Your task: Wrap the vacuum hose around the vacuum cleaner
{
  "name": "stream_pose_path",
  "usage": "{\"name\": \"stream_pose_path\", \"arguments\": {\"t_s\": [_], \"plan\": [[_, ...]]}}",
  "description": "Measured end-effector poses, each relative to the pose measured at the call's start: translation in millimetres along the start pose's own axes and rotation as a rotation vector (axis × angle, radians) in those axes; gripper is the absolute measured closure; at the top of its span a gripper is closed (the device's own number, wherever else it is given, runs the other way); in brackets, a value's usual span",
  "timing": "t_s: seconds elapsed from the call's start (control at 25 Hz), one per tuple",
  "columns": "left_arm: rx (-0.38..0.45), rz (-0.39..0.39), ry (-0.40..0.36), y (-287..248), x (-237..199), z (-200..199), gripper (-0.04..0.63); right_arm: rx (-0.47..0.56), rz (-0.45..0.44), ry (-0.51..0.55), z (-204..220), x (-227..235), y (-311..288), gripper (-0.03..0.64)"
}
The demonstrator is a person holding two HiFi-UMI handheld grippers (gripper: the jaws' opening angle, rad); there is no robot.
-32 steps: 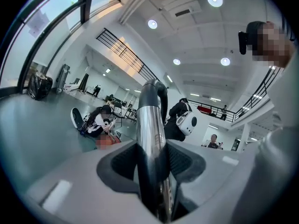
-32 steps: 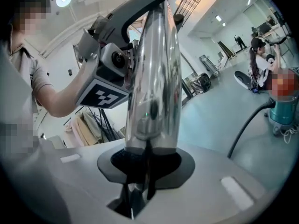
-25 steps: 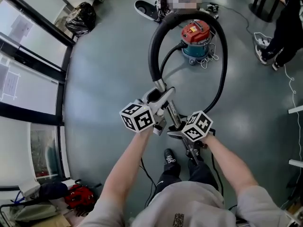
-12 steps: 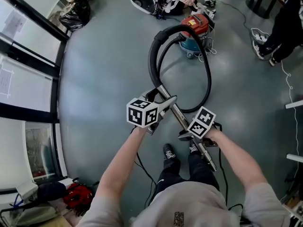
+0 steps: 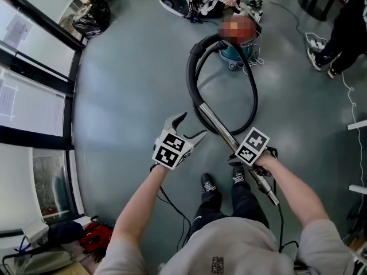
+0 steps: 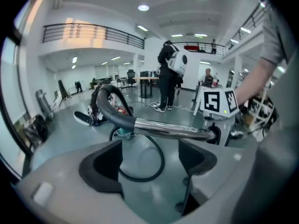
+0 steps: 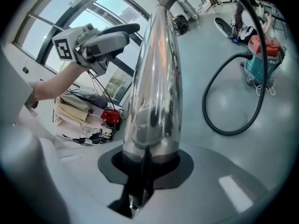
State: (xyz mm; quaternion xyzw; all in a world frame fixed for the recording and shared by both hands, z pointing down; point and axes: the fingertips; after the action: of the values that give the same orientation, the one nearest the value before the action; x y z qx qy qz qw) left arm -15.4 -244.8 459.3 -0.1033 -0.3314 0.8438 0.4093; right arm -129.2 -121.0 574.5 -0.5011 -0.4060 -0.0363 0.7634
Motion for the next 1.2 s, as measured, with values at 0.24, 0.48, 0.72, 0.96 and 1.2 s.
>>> {"name": "stream_pose_path", "arguments": {"t_s": [0.24, 0.48, 0.72, 0.96, 1.2], "plan": [[-0.099, 0.184, -0.7, -39, 57, -19, 0.222, -0.059, 0.065, -0.058, 16, 12, 9, 0.518], [-0.227, 0.44, -1.039, -79, 101, -10, 0.224, -0.138, 0.121, -0.061, 38, 12, 31, 0.524], [-0.281, 0.541, -1.194, -112, 134, 12, 0.41, -0.172, 0.114, -0.044, 62, 23, 49, 0.523], [-0.249, 0.582, -1.242, -111, 144, 0, 0.434, -0.164, 0.033, -0.011, 72, 24, 57, 0.52], [-0.272, 0.654, -1.16, -100, 140, -4, 0.439, -0.135, 0.053, 0.084, 62, 26, 68, 0.502]]}}
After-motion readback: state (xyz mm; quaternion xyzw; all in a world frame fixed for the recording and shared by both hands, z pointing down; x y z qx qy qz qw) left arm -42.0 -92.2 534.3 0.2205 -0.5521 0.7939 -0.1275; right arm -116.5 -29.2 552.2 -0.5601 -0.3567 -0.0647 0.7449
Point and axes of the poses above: the fingertips, and each gripper's own axes: y backward along the fingers, x to its right, z out of its underside, and after that the axes turned 6 degrees about -y, right-handed
